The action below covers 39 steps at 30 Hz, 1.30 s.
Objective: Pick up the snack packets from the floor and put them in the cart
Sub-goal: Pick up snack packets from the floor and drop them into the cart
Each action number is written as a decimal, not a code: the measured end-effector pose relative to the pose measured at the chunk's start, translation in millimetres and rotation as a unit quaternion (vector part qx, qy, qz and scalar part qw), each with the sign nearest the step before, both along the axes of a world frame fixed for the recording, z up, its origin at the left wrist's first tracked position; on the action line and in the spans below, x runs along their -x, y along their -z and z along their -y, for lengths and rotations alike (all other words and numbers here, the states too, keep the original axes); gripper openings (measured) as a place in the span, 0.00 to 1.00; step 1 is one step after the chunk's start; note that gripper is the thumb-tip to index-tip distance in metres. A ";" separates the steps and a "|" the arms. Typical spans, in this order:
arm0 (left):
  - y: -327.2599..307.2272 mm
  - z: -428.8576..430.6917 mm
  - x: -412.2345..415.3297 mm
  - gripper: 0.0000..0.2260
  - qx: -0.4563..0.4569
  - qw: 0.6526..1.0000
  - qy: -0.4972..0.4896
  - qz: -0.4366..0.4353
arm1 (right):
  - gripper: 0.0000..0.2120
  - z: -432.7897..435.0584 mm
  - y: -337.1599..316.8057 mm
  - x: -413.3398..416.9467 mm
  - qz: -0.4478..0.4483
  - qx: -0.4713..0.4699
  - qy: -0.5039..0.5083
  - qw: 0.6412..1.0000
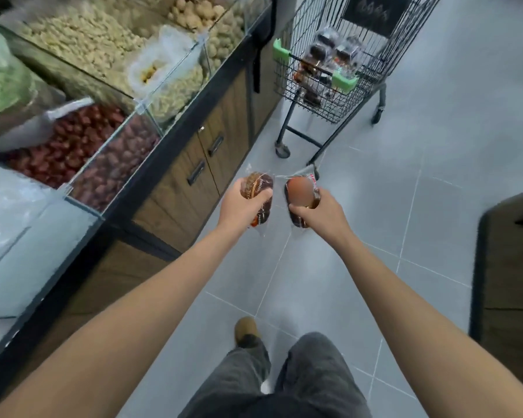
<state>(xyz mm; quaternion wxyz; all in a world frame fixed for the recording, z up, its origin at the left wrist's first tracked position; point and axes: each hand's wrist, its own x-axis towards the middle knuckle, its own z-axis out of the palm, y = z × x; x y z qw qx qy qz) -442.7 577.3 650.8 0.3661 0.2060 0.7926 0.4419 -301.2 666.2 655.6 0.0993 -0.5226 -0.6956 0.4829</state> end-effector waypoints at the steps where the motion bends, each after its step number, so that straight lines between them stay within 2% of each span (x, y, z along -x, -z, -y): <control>1: -1.4 -20.0 1.5 0.16 0.000 1.000 0.008 -0.006 | 0.23 -17.8 0.6 0.1 0.001 -0.001 0.010 1.000; 5: -0.5 -101.2 7.3 0.22 0.007 0.999 0.038 -0.024 | 0.23 -92.3 3.2 -3.4 0.000 -0.007 0.051 0.999; 11: 1.3 -237.2 6.2 0.20 0.004 0.998 0.061 -0.026 | 0.23 -231.3 4.8 -12.2 0.009 -0.014 0.047 0.999; 21: -14.5 -434.9 -6.4 0.17 -0.003 1.000 -0.009 0.002 | 0.22 -450.0 -15.5 -12.0 0.015 -0.028 -0.003 0.999; 28: -14.1 -523.5 11.9 0.17 0.008 0.999 -0.043 0.019 | 0.19 -547.2 -17.3 21.9 -0.004 -0.027 -0.047 0.999; 34: -0.8 -613.0 49.6 0.24 -0.017 0.997 -0.062 0.047 | 0.22 -633.1 -8.3 64.2 -0.006 -0.042 -0.066 0.997; 39: 14.0 -686.6 84.4 0.23 0.002 0.991 -0.105 0.077 | 0.18 -703.9 6.0 107.1 0.038 -0.038 -0.092 0.994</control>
